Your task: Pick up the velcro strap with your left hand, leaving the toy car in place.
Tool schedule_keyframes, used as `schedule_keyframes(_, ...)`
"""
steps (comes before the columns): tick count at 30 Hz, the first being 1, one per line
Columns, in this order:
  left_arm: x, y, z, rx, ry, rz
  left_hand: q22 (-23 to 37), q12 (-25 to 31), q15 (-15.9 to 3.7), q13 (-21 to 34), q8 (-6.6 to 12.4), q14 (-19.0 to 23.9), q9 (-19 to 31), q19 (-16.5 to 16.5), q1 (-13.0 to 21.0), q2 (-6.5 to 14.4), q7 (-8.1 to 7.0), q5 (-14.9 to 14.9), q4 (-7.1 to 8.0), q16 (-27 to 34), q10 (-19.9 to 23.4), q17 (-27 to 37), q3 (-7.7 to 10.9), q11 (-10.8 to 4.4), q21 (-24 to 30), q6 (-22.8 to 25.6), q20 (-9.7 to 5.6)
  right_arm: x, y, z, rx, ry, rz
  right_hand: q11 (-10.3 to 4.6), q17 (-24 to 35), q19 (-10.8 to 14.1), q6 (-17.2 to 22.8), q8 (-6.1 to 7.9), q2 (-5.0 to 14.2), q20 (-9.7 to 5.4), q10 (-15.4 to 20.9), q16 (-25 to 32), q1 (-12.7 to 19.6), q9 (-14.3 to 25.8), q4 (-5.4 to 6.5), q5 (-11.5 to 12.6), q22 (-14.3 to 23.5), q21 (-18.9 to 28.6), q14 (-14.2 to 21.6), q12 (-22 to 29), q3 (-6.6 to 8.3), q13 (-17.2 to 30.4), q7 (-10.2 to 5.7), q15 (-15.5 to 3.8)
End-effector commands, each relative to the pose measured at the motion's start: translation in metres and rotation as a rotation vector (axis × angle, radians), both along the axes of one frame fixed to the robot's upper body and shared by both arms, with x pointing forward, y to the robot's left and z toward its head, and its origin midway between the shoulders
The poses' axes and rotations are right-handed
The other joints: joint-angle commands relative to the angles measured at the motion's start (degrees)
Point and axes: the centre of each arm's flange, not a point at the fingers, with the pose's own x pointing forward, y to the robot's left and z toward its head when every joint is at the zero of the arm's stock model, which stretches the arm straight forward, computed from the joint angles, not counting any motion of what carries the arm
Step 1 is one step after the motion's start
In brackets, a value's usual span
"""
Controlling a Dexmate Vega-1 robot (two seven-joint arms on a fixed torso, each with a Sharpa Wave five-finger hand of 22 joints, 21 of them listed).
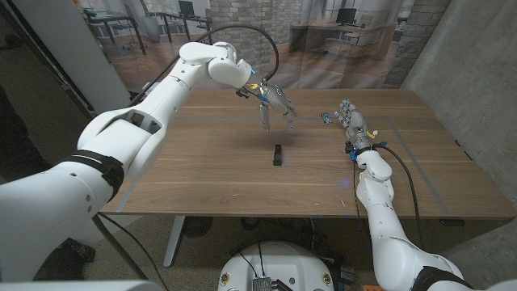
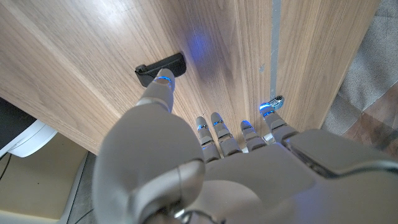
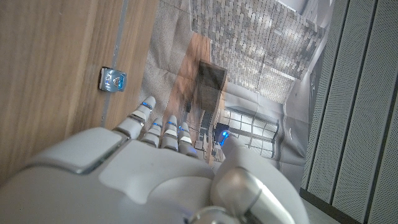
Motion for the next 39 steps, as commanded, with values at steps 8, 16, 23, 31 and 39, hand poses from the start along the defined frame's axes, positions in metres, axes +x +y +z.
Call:
schedule_keyframes(8,0.007,0.001,-0.016,0.001,0.000,-0.015,0.25,-0.08,-0.97,0.37,0.51,0.23,0.09,0.33,0.58,0.65,0.15,-0.16,0.03,0.03,1.43,0.21,-1.00,-0.05,-0.26,1.08,0.18,-0.001,0.000,0.001,-0.009,-0.004,-0.007,0.06,-0.06,0.72,0.23,0.33,-0.21,0.10,0.16,-0.05,-0.36,0.11,-0.55,0.43,0.14,0.20,0.35,-0.06,0.09,0.34,0.05,0.09)
schedule_keyframes(16,0.011,0.000,-0.022,0.006,0.003,-0.016,0.27,-0.17,-0.75,0.44,0.42,0.43,0.07,0.36,0.83,1.01,0.32,-0.11,0.08,0.05,1.45,0.20,-1.43,-0.02,-0.44,1.07,0.43,-0.002,-0.001,0.000,-0.007,-0.001,-0.010,0.13,-0.07,0.76,0.24,0.31,-0.26,0.07,0.22,-0.08,-0.40,0.11,-0.60,0.46,0.13,0.20,0.34,-0.06,0.08,0.34,0.08,0.08)
schedule_keyframes(23,0.014,-0.002,-0.029,0.022,0.011,-0.023,0.28,-0.06,-0.94,0.50,0.63,0.66,0.08,0.45,0.99,1.14,0.17,-0.09,0.08,0.09,1.85,0.20,-1.72,-0.08,-0.53,1.68,0.33,-0.003,-0.003,-0.002,-0.005,0.004,-0.013,0.11,-0.07,0.76,0.22,0.29,-0.27,0.07,0.19,-0.10,-0.42,0.11,-0.64,0.49,0.13,0.19,0.33,-0.09,0.10,0.34,0.06,0.09)
schedule_keyframes(31,0.017,-0.004,-0.031,0.020,-0.001,-0.022,0.30,-0.06,-1.03,0.59,0.70,0.83,0.15,0.60,1.29,1.31,0.08,-0.03,0.03,0.05,1.96,0.19,-2.13,-0.17,-0.65,1.84,0.19,-0.004,-0.004,-0.003,-0.009,0.007,-0.012,0.07,-0.08,0.76,0.20,0.27,-0.26,0.02,0.21,-0.10,-0.44,0.11,-0.68,0.52,0.13,0.18,0.37,-0.10,0.12,0.34,0.03,0.11)
schedule_keyframes(39,0.022,-0.005,-0.036,0.022,0.003,-0.013,0.33,-0.28,-1.02,0.69,0.52,0.58,0.21,0.38,1.49,1.65,0.14,0.03,0.10,-0.14,1.46,0.20,-2.53,-0.08,-0.91,1.42,0.19,-0.003,-0.004,-0.002,-0.011,0.010,-0.007,0.06,-0.07,0.74,0.21,0.26,-0.29,0.06,0.21,-0.11,-0.50,0.12,-0.70,0.53,0.13,0.16,0.37,-0.12,0.11,0.34,0.02,0.14)
